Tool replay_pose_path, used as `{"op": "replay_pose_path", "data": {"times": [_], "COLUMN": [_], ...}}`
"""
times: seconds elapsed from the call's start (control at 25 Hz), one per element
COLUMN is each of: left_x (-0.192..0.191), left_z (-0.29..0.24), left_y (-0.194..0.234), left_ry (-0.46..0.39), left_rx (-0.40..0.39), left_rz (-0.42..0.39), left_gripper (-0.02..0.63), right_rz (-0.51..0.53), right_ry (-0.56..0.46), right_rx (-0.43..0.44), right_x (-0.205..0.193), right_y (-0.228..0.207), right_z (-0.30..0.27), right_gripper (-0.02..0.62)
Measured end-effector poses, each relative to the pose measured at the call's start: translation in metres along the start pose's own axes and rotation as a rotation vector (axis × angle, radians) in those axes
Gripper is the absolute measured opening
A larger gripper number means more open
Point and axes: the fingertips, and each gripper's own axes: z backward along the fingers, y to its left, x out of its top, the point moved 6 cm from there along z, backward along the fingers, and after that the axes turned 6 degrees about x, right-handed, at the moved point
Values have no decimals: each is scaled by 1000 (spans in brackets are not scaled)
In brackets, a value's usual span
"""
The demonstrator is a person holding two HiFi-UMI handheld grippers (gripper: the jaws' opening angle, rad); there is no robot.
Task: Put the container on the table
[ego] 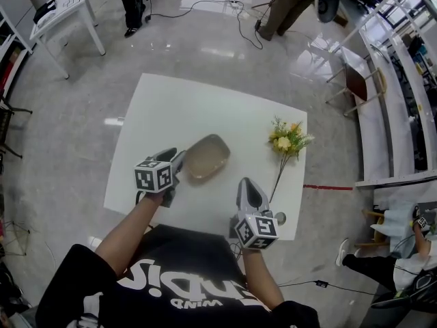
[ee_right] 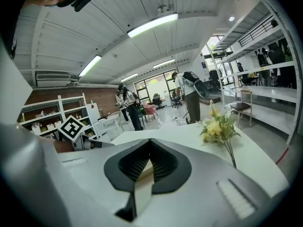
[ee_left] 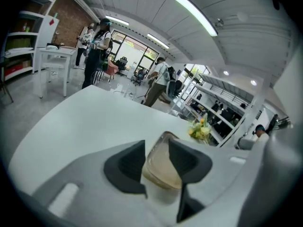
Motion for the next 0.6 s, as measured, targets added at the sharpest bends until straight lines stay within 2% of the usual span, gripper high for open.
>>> {"op": "replay_pose_path", "data": {"times": [0.6], "left_x": [35], "left_z": [89], "left_y": [-56], "left_ry": [-159], "left_rx": [-109], "left_rz": [-237], "left_gripper": [146], "right_rz": [43], "right_ry": [-38], "right_rx": [22], "right_x": [21], "right_y": [16], "right_z": [32], "right_gripper": [-2]}}
